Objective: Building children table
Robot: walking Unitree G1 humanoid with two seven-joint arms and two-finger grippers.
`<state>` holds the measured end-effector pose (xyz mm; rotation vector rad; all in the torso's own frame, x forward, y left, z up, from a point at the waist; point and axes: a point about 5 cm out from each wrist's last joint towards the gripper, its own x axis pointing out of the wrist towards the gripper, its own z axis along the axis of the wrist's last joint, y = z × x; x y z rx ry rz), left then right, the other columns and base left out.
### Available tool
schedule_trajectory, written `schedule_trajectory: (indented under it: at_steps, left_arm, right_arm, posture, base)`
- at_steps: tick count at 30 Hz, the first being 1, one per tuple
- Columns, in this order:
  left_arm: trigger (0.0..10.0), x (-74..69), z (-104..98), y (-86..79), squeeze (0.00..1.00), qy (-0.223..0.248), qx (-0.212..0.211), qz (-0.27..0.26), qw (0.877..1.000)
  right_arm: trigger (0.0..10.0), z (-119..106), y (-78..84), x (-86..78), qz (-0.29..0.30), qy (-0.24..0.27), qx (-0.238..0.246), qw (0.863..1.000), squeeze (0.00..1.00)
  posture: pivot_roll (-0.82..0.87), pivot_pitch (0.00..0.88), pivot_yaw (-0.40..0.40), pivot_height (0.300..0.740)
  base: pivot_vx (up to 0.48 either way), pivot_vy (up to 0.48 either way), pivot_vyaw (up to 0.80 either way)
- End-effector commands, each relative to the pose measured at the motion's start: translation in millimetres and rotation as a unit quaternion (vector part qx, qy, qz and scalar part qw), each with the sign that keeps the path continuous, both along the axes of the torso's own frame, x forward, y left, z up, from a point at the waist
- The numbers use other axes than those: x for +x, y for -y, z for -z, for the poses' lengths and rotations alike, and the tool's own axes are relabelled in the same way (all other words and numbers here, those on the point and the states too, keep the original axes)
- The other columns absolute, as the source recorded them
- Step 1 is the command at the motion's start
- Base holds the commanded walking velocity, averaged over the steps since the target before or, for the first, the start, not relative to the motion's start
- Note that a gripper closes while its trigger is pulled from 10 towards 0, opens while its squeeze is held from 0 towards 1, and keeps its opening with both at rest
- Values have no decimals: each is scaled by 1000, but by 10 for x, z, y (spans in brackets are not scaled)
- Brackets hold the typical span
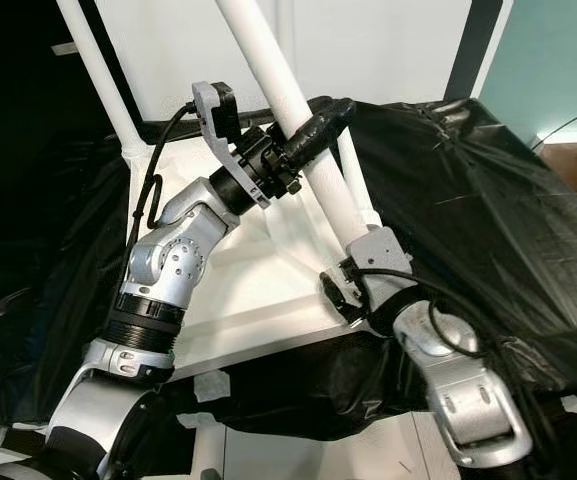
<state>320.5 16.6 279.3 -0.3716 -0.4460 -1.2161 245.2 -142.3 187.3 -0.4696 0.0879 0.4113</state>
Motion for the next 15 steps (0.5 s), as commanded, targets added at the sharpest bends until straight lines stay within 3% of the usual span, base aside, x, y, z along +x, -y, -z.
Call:
schedule_trajectory:
  at_steps: [1, 8, 9, 10, 15]
  left_arm:
    - [0, 30, 179, 23, 0, -15, 47, -17, 999]
    - [0, 26, 204, 40, 0, -15, 49, -18, 999]
    - [0, 25, 204, 42, 0, -15, 50, -17, 999]
    - [0, 25, 204, 43, 0, -14, 50, -17, 999]
    - [0, 24, 199, 44, 0, -12, 49, -17, 999]
  right_arm:
    - [10000, -12, -43, -32, -13, -10, 1, 1000, 0]
    - [10000, 11, -61, -78, 0, -24, -4, 1000, 0]
    - [4235, 36, -74, -87, 3, -31, -2, 1000, 0]
    - [0, 60, -81, -93, 8, -36, 2, 999, 0]
    - [0, 103, -55, -85, 20, -50, 5, 999, 0]
  posture:
    - [-210, 20, 50, 740]
    - [-217, 25, 55, 740]
    - [-217, 26, 57, 740]
    - [-217, 26, 57, 740]
    - [-217, 26, 61, 740]
  base:
    - [0, 0, 0]
    - [0, 0, 0]
    - [0, 0, 0]
    - [0, 0, 0]
    - [0, 0, 0]
